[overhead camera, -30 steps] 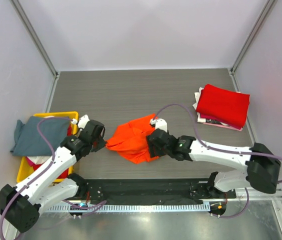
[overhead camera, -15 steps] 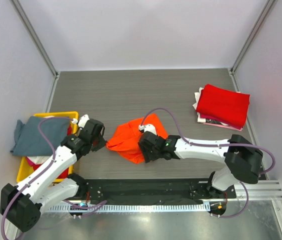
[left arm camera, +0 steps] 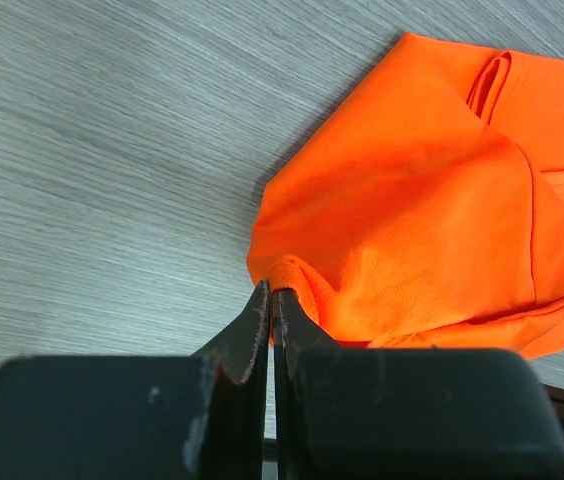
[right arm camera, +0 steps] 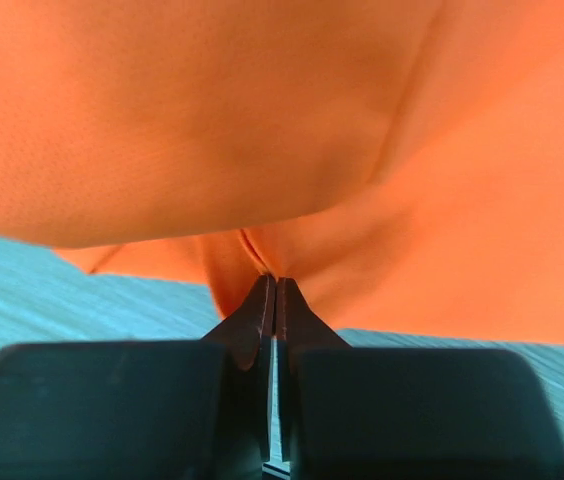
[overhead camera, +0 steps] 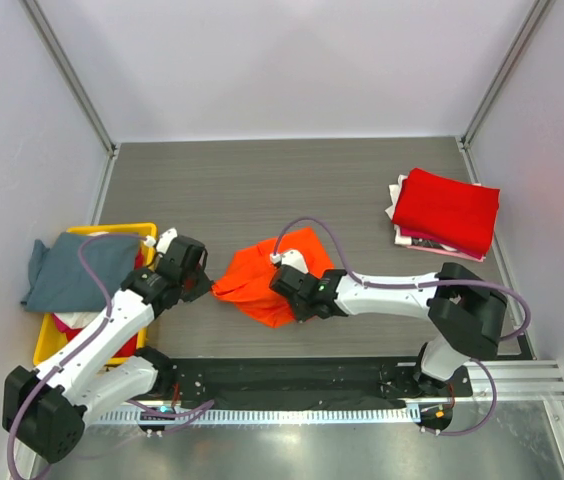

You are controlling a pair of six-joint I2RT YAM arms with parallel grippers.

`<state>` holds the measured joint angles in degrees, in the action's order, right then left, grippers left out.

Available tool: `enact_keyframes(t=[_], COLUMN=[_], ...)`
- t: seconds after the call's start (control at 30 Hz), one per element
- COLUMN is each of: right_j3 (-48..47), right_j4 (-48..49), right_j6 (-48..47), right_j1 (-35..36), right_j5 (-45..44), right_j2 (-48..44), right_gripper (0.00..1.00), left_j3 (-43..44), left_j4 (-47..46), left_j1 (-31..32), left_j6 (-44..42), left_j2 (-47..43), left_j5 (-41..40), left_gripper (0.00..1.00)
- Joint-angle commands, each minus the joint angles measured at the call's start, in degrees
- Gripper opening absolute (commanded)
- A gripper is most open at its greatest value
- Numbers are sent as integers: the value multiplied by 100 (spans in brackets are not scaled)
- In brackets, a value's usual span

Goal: Fold and stack the t-shirts
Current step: Flatten the tshirt out

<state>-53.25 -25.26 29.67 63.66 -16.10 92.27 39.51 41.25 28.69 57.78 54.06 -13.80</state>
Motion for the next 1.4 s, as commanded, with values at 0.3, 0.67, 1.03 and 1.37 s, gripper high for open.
enact_keyframes(t=[0.3,0.67,1.03,1.37], right_j3=[-475,-1389,-3618,-357], right_j4=[-778,-1184,-1385,-1078], right_j6=[188,329,30,1529], right_j1=[-1869,-4230,-4274,-4292], right_j5=[-764,-176,231,-1387], right_j2=[-1615,-2319,-1545,-4285], right_gripper=[1,1,1,3], left_j3=[680,2113,3939,2079], left_j4=[-162,392,505,227], left_j1=[-512,-2121,-2788,-3308], left_j6=[-521,-1286,-1155,-857], left_j2=[297,395,1299,-79], left_j5=[439,958,1319,1353], left_gripper=[0,0,0,0])
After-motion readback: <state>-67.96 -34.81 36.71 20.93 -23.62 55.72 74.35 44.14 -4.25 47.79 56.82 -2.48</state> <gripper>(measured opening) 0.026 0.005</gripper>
